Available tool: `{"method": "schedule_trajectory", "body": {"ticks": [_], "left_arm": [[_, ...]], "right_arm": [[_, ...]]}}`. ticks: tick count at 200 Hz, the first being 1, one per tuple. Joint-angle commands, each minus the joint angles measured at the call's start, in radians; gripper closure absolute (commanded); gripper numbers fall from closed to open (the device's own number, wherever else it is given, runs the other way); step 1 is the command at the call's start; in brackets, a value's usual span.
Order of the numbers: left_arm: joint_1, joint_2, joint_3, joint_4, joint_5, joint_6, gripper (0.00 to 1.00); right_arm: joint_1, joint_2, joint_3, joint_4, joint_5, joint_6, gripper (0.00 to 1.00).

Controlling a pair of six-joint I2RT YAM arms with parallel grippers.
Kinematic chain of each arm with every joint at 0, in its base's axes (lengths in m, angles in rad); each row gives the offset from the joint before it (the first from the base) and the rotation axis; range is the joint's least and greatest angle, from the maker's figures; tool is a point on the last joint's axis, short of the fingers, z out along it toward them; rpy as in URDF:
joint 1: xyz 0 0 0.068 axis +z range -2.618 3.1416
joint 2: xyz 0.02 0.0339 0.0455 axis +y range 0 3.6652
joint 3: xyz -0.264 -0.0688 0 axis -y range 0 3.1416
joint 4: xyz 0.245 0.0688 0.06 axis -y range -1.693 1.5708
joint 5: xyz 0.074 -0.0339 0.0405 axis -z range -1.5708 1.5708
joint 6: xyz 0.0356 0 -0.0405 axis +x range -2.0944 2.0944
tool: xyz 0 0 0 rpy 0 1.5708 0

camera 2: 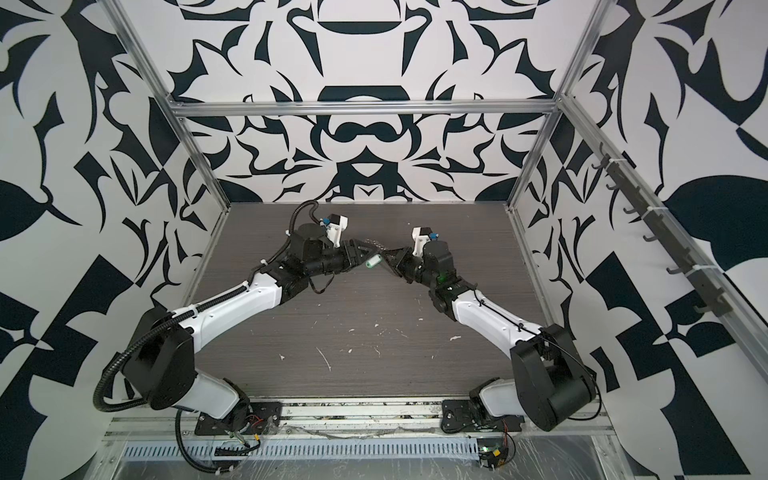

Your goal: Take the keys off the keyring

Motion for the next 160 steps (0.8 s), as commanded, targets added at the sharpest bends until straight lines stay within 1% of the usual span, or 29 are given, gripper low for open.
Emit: {"method": "schedule_trajectory", "body": {"ticks": [1,12,35,58,74,86,110,140,160], "left_arm": [[0.0,0.014,0.007,0.024,0.048,-0.011,0.54],[0.0,0.013,0.003,0.009,0.047,-0.006,0.51],[0.0,0.01,-0.002,-0.044,0.028,0.015,0.4],[0.0,-0.002,-0.014,-0.062,0.006,0.034,0.38],[0.0,0.0,-0.011,-0.044,0.036,0.027,0.39],[-0.002,0.005,-0.001,-0.044,0.052,0.024,0.42],[-0.002,0.0,0.004,-0.047,0.073,0.024,0.51],[-0.001,-0.013,0.009,-0.085,0.063,0.043,0.64],[-0.003,-0.013,0.029,-0.15,0.037,0.066,0.75]], "right_arm": [[0.006,-0.026,0.057,0.083,-0.013,0.01,1.0],[0.007,-0.023,0.061,0.086,-0.016,0.014,1.0],[0.008,-0.021,0.072,0.087,-0.02,0.015,1.0],[0.01,-0.021,0.078,0.084,-0.025,0.015,1.0],[0.01,-0.021,0.082,0.081,-0.027,0.015,1.0],[0.012,-0.022,0.084,0.079,-0.026,0.014,1.0],[0.012,-0.017,0.09,0.078,-0.027,0.011,1.0],[0.015,-0.011,0.093,0.079,-0.029,0.012,1.0],[0.016,-0.009,0.093,0.073,-0.029,0.011,1.0]]}}
